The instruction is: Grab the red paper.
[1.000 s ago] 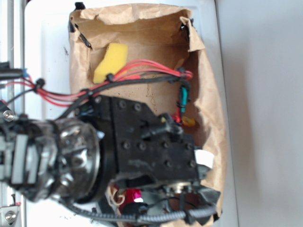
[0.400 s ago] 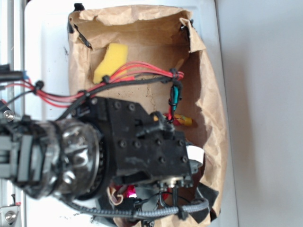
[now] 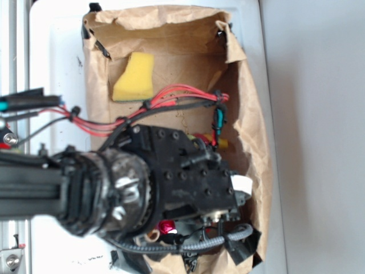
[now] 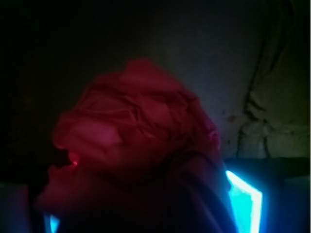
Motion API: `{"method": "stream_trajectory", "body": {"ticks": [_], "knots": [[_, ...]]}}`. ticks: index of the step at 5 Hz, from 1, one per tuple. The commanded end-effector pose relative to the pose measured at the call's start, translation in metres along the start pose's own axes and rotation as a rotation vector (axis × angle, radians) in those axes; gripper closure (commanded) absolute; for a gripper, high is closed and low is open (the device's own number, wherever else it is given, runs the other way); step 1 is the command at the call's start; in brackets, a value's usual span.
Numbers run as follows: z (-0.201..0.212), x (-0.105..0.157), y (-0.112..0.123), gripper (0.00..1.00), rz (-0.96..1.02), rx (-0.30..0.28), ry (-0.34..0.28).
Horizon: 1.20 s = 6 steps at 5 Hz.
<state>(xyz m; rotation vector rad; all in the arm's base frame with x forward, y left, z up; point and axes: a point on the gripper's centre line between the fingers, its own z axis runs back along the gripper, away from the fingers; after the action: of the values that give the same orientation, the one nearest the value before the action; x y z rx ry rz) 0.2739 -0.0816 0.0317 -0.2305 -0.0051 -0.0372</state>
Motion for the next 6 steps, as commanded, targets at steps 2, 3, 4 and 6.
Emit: {"method": "stream_trajectory", "body": {"ticks": [2, 3, 4, 6], "knots": [[0.006, -0.001, -0.016, 1.00, 0.012, -0.005, -0.034], [0.016, 0.000, -0.008, 1.00, -0.021, 0.006, -0.065], [0.038, -0.006, 0.020, 1.00, -0.014, 0.019, -0.136], [0.105, -0.021, 0.035, 1.00, -0.087, 0.203, -0.181]]}}
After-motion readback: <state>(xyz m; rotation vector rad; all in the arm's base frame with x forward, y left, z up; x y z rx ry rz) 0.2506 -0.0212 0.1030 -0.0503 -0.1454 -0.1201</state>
